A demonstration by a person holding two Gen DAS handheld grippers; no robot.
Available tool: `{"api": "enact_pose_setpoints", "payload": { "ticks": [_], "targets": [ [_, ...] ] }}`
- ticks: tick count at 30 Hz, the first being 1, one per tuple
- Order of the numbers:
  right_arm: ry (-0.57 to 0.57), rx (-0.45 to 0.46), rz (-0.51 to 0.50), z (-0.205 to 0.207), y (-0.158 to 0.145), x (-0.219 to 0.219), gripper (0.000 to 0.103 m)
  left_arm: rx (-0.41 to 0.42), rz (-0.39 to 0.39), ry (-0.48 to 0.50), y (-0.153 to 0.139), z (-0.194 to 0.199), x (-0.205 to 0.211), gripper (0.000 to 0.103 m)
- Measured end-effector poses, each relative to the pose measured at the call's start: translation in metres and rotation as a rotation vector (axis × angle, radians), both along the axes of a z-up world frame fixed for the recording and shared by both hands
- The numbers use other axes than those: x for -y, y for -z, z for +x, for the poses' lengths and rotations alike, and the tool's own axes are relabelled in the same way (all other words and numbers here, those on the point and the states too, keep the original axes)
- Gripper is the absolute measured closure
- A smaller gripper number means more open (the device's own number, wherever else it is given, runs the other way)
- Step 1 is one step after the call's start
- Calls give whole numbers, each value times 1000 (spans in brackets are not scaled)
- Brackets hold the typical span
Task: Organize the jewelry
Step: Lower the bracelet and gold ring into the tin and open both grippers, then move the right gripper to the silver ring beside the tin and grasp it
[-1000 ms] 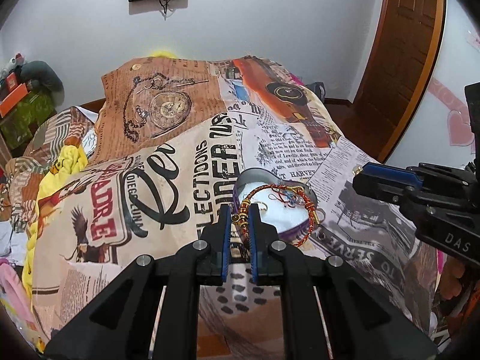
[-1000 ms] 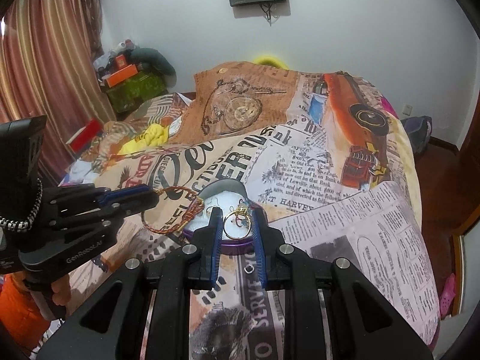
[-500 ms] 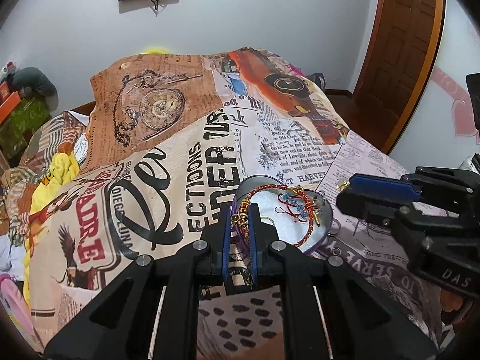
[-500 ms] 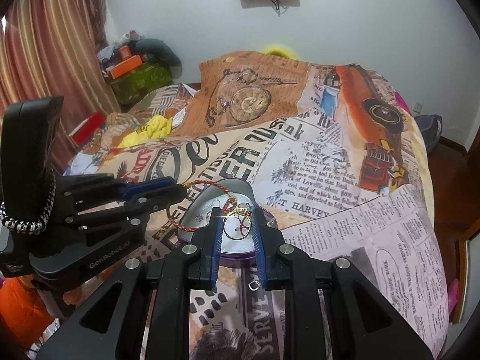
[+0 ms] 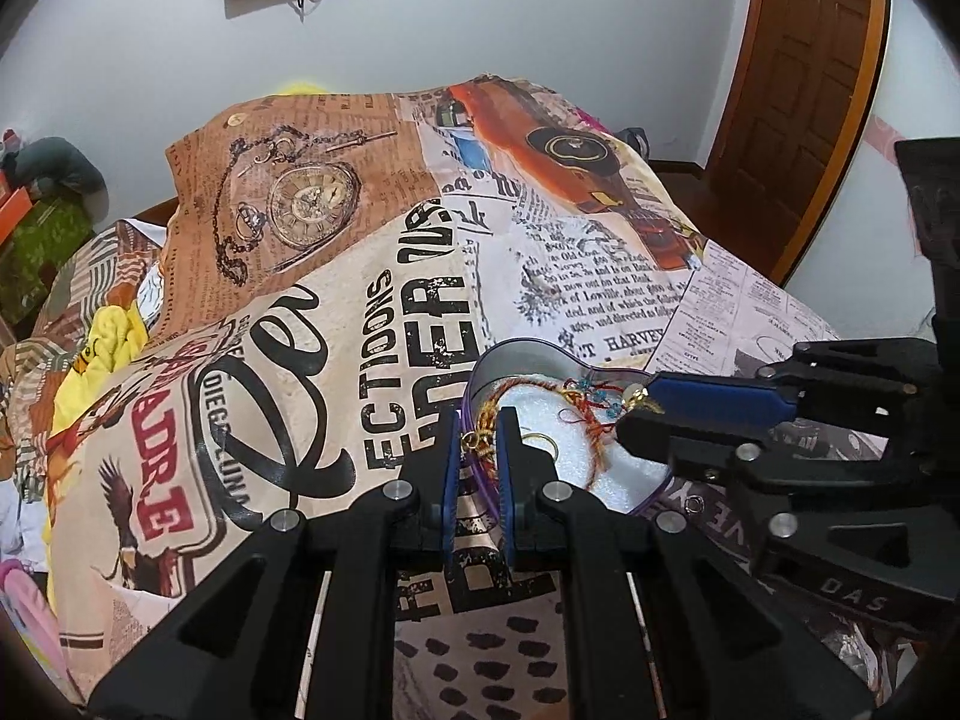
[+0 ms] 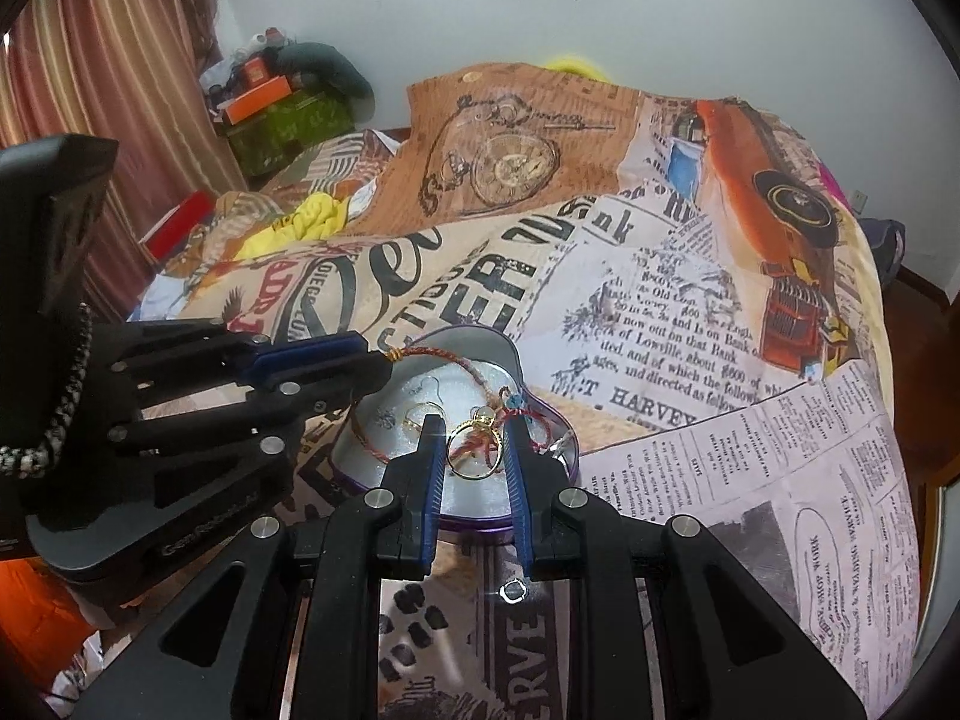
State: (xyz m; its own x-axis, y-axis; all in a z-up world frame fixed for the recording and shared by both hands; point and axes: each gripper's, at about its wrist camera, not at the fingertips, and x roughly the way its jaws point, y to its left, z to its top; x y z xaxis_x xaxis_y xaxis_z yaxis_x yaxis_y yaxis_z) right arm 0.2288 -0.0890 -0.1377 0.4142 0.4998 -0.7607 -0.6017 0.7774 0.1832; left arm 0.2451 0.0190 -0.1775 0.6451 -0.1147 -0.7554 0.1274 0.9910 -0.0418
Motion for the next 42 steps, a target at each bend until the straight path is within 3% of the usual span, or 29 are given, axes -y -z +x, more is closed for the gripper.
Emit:
{"api": "enact_pose_setpoints", "payload": {
  "ticks": [21, 25, 31, 36, 42],
  "targets": [
    [-45, -48, -39, 1, 8, -14, 81, 5, -30, -39, -13, -12, -15, 91],
    [-33, -24, -41, -3, 2, -11, 69, 7, -34, -44, -17, -17, -18, 90],
    [-15, 2, -31, -9, -12, -4, 69, 17, -32, -45, -26, -24, -16, 89],
    [6, 27, -22, -14, -24, 5, 69, 37, -26, -40, -36, -33, -11, 78],
    [49, 53, -14, -20, -36, 23, 69, 41, -22, -26, -42, -41, -2, 77]
  ]
}}
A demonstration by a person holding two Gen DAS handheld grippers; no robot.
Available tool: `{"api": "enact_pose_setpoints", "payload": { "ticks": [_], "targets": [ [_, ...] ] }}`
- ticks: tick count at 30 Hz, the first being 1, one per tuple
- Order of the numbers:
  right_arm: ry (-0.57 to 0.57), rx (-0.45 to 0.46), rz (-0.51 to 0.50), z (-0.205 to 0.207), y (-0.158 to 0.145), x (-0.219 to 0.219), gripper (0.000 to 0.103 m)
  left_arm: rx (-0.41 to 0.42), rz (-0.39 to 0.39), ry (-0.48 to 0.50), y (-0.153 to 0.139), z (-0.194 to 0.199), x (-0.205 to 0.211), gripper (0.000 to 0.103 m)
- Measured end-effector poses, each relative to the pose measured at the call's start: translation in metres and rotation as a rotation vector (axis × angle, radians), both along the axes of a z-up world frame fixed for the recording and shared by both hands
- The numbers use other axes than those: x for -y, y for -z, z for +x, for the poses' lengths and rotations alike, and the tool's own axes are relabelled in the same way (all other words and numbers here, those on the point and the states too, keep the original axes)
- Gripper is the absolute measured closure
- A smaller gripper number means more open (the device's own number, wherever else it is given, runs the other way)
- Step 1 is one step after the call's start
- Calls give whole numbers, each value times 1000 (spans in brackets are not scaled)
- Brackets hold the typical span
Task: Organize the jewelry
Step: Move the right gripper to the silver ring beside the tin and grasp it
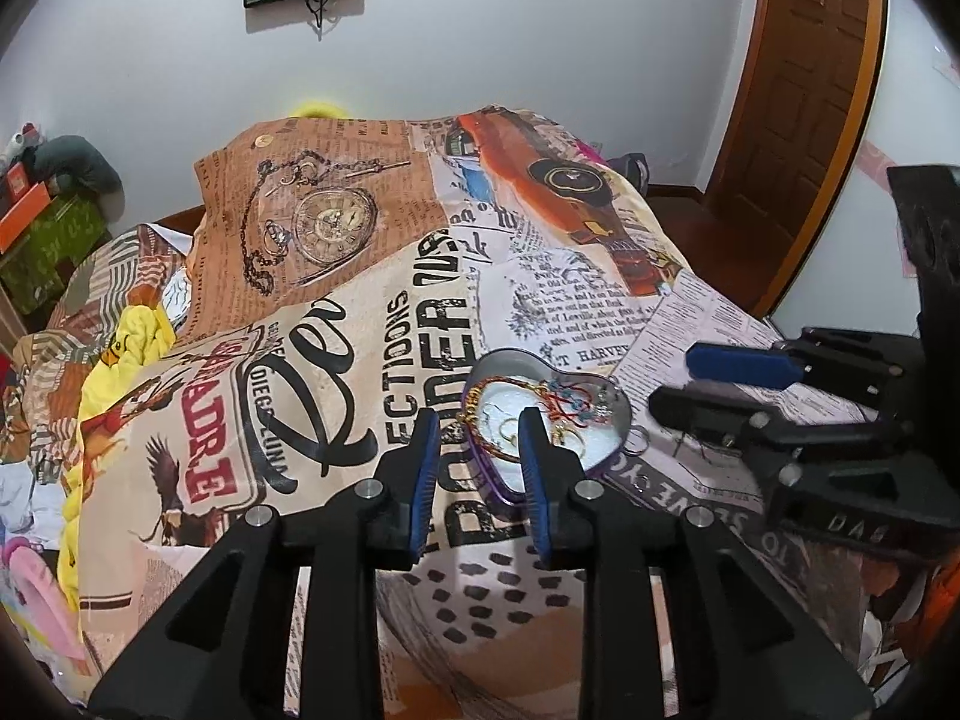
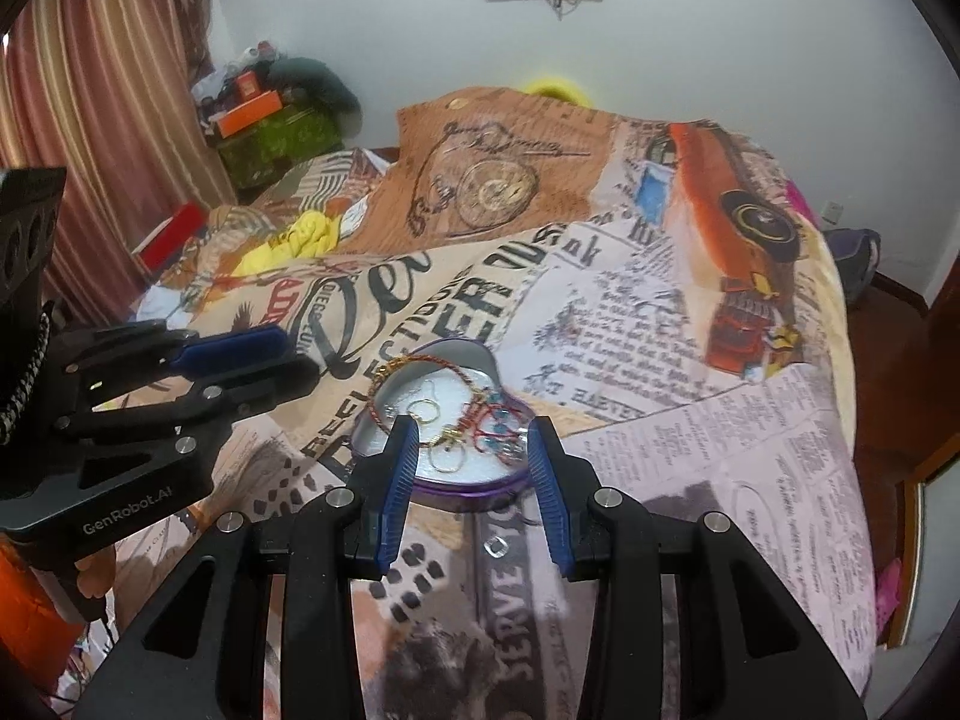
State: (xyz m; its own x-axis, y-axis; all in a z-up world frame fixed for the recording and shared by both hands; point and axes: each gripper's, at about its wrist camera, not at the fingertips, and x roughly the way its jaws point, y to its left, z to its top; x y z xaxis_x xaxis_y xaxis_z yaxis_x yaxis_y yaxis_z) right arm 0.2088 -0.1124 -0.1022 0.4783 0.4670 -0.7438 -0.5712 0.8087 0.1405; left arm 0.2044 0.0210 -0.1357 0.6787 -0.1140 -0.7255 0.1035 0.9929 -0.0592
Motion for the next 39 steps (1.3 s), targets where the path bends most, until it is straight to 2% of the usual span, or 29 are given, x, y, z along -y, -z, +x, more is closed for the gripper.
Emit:
{"api": "enact_pose_setpoints", "payload": {
  "ticks": [7, 16, 29, 36, 39],
  "targets": [
    [63, 4, -19, -2, -1, 28, 69, -36, -12, 30, 9, -8, 14, 76],
    [100, -38, -49, -2, 18, 51, 69, -119, -34, 101, 33, -8, 41, 76],
    [125, -80, -19, -2, 30, 71, 69, -234, -73, 194, 68, 21, 79, 77],
    [115, -92, -3, -1, 34, 71, 69, -242, -45, 214, 78, 30, 91, 87],
    [108, -92, -4, -1, 35, 68, 69, -240, -38, 216, 79, 30, 92, 96]
  ]
}}
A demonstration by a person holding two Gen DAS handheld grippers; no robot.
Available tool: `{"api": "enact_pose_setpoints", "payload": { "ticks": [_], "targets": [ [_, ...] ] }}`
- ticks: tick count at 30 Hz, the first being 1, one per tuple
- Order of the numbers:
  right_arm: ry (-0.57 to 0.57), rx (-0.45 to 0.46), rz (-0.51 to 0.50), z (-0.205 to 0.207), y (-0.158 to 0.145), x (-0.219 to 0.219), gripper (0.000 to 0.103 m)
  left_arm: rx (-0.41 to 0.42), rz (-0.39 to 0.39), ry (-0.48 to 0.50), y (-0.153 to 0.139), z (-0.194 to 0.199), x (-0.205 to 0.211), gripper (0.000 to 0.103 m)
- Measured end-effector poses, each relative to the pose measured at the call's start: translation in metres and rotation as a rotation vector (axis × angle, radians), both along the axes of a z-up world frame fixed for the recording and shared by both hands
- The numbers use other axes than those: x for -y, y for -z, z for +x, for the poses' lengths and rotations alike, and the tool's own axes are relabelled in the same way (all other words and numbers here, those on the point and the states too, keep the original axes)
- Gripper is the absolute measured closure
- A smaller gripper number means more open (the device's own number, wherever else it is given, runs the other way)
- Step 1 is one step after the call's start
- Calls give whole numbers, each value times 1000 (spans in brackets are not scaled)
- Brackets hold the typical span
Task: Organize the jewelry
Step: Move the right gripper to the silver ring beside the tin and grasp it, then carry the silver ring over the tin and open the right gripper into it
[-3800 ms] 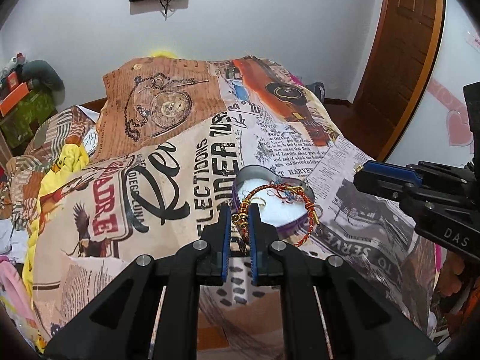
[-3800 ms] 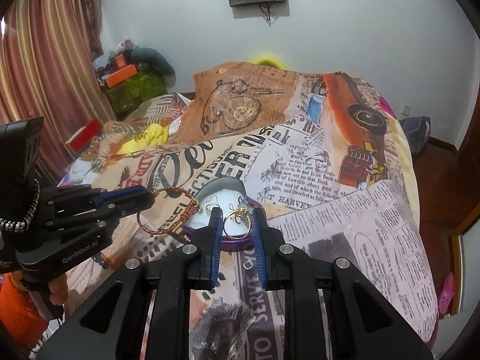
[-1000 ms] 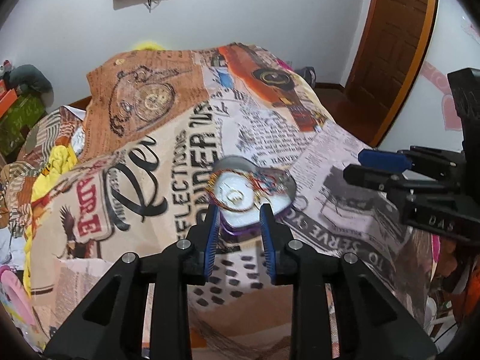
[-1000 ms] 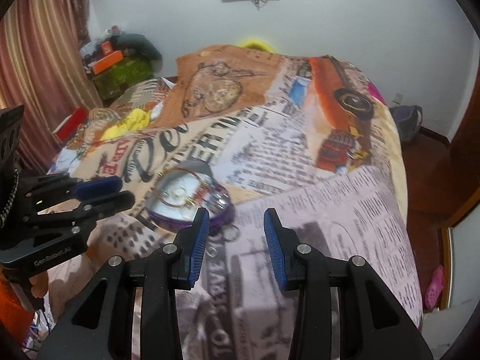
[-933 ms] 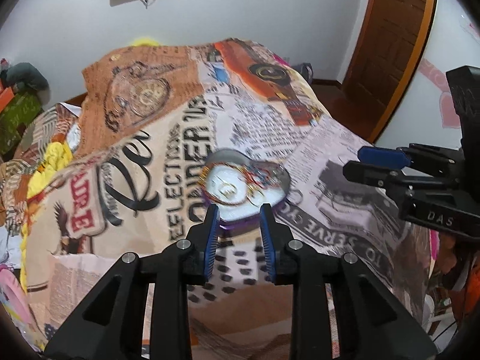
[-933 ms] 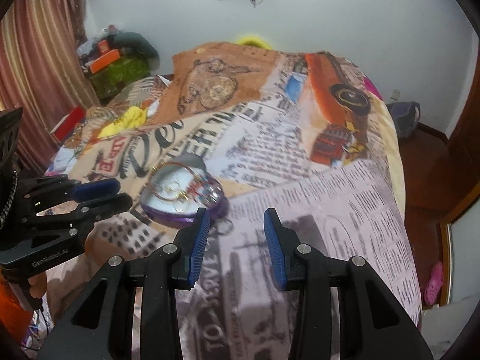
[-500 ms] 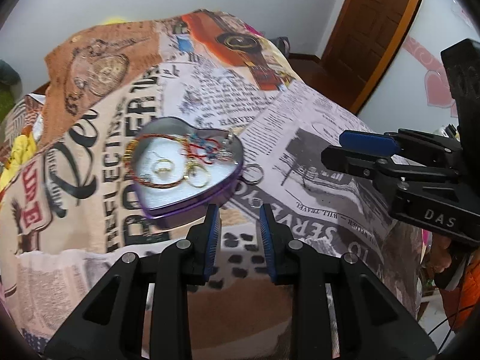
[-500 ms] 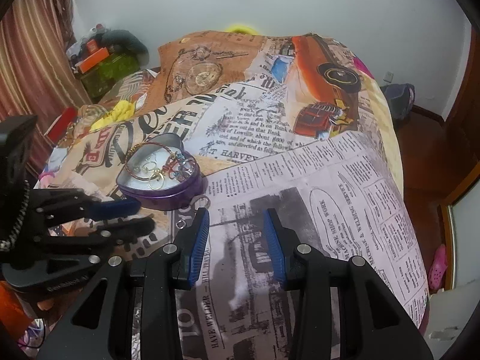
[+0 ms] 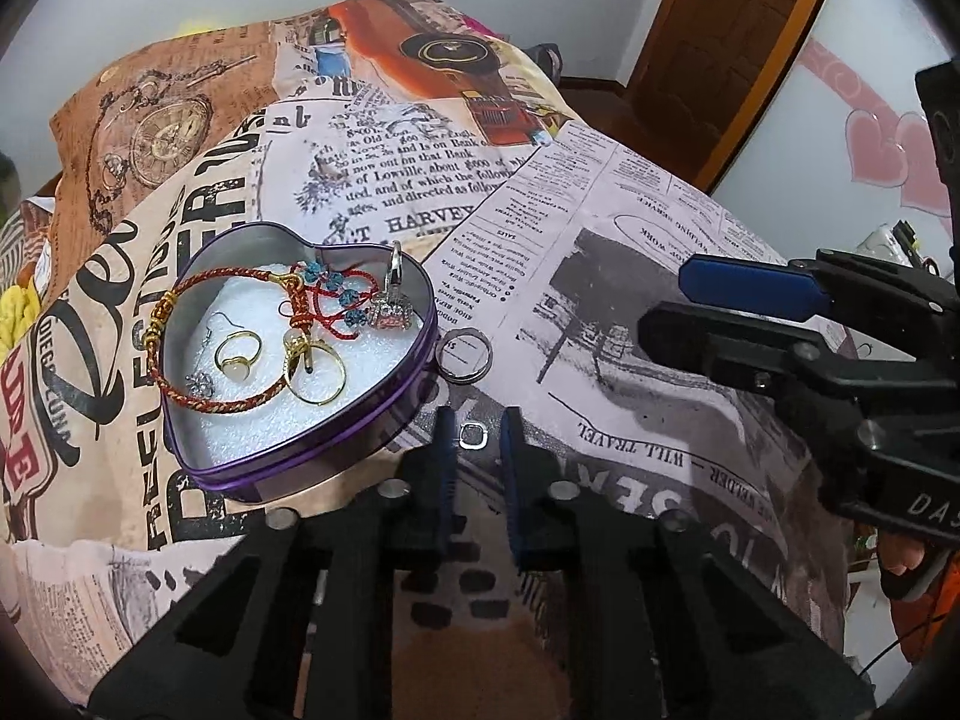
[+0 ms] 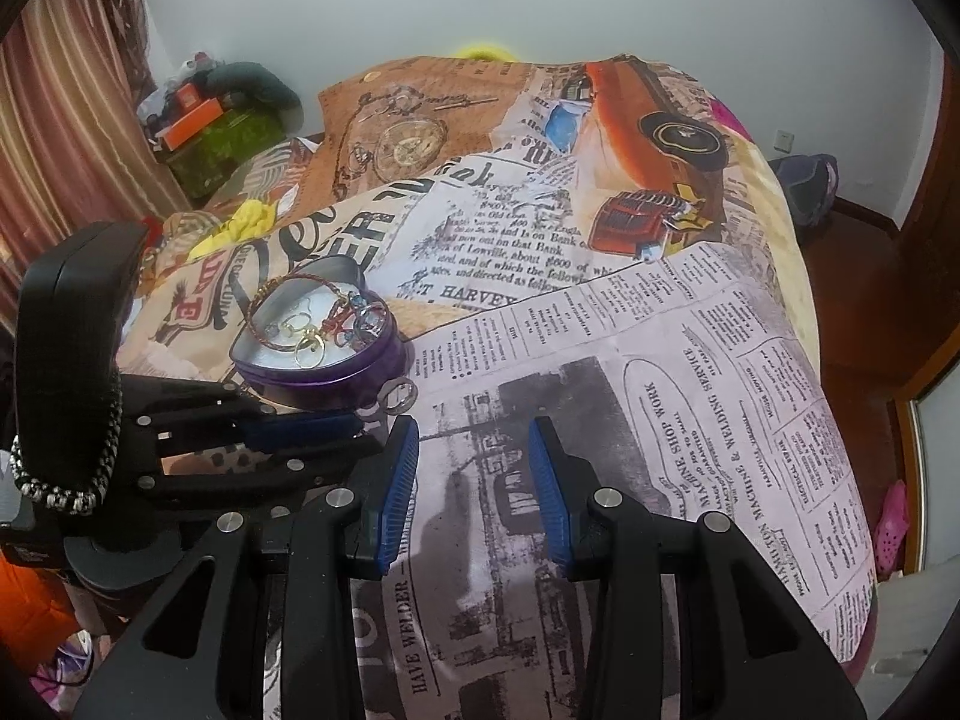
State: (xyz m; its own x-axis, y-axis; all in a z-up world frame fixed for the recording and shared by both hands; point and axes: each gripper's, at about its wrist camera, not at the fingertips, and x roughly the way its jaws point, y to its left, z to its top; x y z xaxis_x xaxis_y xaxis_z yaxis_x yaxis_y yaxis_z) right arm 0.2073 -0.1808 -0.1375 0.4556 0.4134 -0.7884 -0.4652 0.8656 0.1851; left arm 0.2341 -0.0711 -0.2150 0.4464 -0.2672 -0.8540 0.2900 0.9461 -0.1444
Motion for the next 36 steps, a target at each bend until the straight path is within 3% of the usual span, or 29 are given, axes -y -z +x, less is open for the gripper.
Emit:
{"api": "enact_pose_setpoints", "payload": {
  "ticks": [8, 17, 24, 27, 28, 36],
  "targets": [
    [-28, -16, -5, 2, 7, -13, 69, 39, 0, -30, -9, -10, -11, 96],
    [-84, -16, -35, 8, 16, -42, 69, 138, -43, -121, -45, -23, -54, 96],
    [-117, 8, -107, 14, 31, -62, 69, 156, -67, -141, -49, -18, -62, 96],
    [-119, 30, -131, 12, 35, -62, 76, 150, -71, -141, -46, -17, -62, 96],
    [-122, 32, -130, 11, 34, -61, 83, 149, -70, -141, -45, -17, -62, 96],
    [-117, 38, -108, 8, 23, -59, 85, 161, -62, -152, -50, -21, -63, 96]
  ]
}}
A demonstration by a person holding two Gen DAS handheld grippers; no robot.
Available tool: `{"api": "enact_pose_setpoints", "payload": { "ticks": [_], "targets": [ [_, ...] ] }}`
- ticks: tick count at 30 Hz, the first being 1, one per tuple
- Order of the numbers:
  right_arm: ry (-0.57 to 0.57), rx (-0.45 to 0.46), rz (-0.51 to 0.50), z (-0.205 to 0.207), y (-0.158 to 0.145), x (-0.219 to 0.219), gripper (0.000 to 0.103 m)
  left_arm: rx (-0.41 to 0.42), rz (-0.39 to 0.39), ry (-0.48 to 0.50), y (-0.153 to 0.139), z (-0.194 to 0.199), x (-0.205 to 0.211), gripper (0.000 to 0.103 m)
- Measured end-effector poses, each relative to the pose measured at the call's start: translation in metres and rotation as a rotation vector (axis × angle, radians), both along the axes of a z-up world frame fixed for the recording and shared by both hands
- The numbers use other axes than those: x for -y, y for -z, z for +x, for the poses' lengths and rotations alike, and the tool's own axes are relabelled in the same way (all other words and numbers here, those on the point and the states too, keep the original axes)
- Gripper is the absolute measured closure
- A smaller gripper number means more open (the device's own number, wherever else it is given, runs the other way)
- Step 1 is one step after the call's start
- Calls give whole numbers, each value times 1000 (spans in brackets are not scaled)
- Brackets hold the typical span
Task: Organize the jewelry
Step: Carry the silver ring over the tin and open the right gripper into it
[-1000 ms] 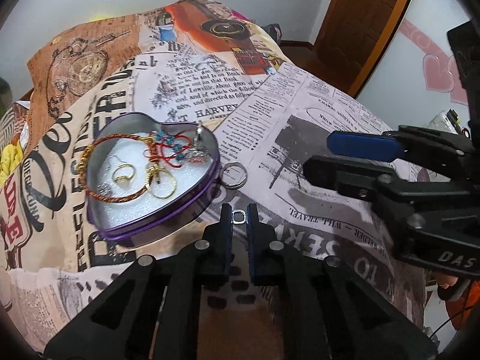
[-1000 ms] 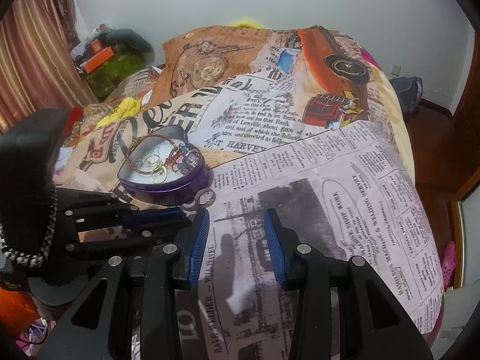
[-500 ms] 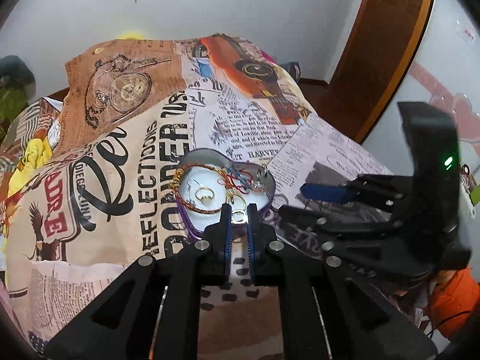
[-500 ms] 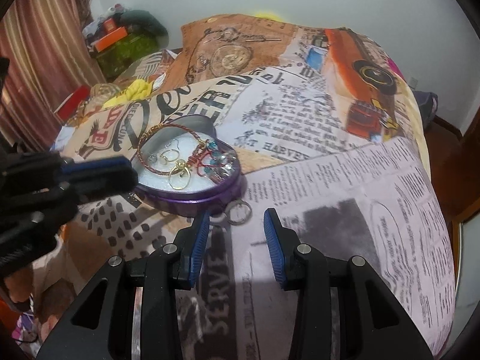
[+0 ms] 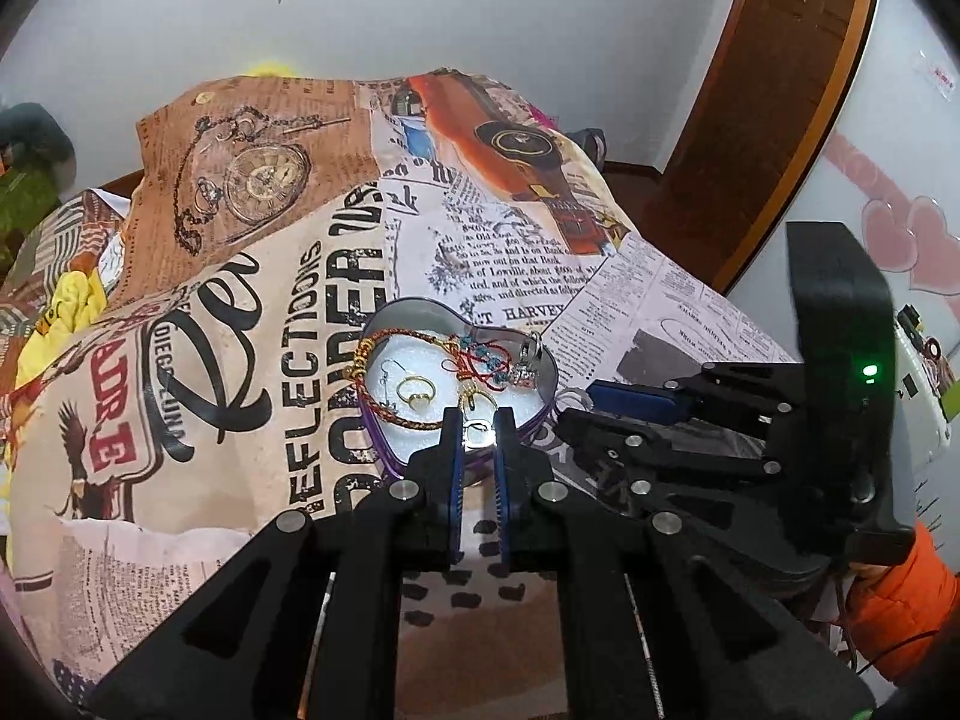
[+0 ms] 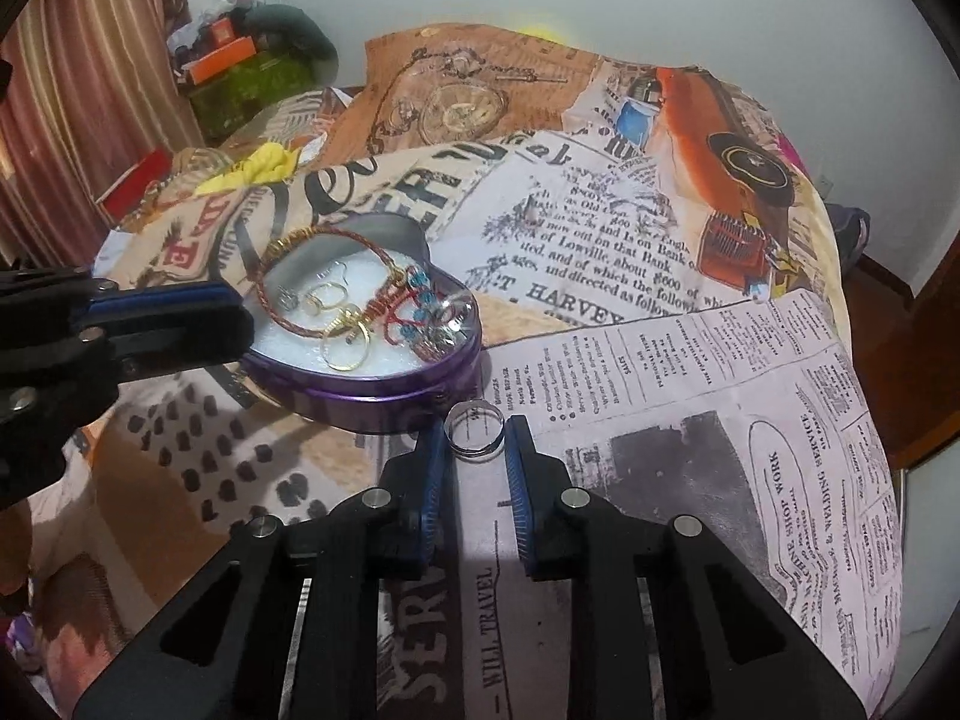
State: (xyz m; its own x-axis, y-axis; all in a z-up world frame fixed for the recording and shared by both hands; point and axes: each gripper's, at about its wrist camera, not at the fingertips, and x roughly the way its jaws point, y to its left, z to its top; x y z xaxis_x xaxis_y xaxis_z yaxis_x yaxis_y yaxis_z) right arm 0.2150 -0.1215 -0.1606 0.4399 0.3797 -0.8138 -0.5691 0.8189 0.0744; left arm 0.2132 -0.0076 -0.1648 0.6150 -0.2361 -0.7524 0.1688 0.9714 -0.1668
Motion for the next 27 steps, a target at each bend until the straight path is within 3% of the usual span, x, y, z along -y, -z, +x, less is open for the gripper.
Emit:
{"api": "enact_pose_setpoints", "payload": {
  "ticks": [14, 21, 27],
  "targets": [
    [-10, 119, 94, -20, -61, -6, 84, 79, 12, -39, -32, -14, -16, 96],
    [-32, 144, 117, -20, -70, -16, 84, 109, 8, -55, -40, -15, -26, 96],
    [-41, 114, 105, -10, -55, -27, 84, 87, -4, -58, -29, -6, -30, 96]
  ]
}}
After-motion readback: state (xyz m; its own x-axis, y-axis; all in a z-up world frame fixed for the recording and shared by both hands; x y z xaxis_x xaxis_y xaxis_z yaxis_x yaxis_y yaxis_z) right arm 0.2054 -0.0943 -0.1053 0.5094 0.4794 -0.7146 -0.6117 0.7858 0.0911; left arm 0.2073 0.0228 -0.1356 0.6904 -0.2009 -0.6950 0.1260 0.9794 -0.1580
